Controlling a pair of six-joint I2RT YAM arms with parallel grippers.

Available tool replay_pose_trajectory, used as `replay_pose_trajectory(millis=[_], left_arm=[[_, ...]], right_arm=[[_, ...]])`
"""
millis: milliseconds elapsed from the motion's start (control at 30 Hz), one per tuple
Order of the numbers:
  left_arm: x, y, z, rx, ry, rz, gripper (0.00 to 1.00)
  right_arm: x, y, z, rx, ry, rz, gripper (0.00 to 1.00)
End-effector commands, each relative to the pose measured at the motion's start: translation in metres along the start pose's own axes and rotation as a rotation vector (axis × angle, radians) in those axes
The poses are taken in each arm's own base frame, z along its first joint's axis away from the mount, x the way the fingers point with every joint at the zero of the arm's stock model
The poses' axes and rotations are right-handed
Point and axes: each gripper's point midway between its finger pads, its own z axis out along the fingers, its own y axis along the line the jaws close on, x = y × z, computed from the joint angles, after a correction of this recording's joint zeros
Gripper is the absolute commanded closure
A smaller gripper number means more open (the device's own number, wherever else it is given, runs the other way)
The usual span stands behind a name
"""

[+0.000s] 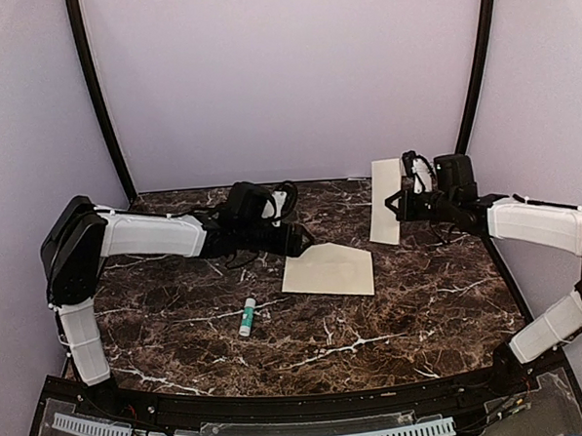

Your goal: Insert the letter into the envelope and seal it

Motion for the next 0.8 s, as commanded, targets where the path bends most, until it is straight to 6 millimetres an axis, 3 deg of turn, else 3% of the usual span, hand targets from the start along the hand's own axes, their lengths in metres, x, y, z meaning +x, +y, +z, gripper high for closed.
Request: replay_pose_trajectory(millis=[0, 67, 100, 133, 167, 200, 233, 267, 367, 600, 767], left_arm=[[-0.017, 0.038, 0.022, -0.018, 0.025, 0.036, 0.28], [-0.023, 0.043, 0.034, 0.042, 0.033, 0.03, 0.28], [-0.014, 0.041, 0.045, 0.094, 0.064, 0.023, 0.28], [-0.024, 0.036, 0.047, 0.145, 0.056, 0.029, 0.28], [-0.015, 0.04, 0.057, 0.154, 0.084, 0.022, 0.28], [-0.023, 0.038, 0.06, 0.171, 0.081, 0.028, 0.28], [-0.012, 0.042, 0.071, 0.173, 0.111, 0.021, 0.28], [-0.019, 0.039, 0.073, 0.182, 0.112, 0.023, 0.28], [-0.011, 0.044, 0.088, 0.179, 0.142, 0.009, 0.28], [0.013, 0.047, 0.091, 0.187, 0.189, -0.04, 0.32], [0.036, 0.05, 0.08, 0.189, 0.203, -0.1, 0.35]], right_arm=[[0.032, -0.023, -0.021, 0.18, 0.011, 0.169, 1.0], [0.053, -0.02, -0.028, 0.188, 0.043, 0.203, 1.0], [0.062, -0.016, -0.03, 0.181, 0.055, 0.206, 1.0], [0.068, -0.012, -0.033, 0.175, 0.062, 0.207, 1.0], [0.075, -0.01, -0.035, 0.171, 0.07, 0.209, 1.0], [0.078, -0.006, -0.038, 0.162, 0.07, 0.207, 1.0], [0.08, -0.002, -0.04, 0.153, 0.07, 0.207, 1.0], [0.082, 0.001, -0.043, 0.146, 0.069, 0.207, 1.0], [0.082, 0.009, -0.049, 0.128, 0.059, 0.206, 1.0], [0.09, 0.016, -0.058, 0.112, 0.056, 0.209, 1.0], [0.093, 0.016, -0.06, 0.108, 0.053, 0.214, 1.0]])
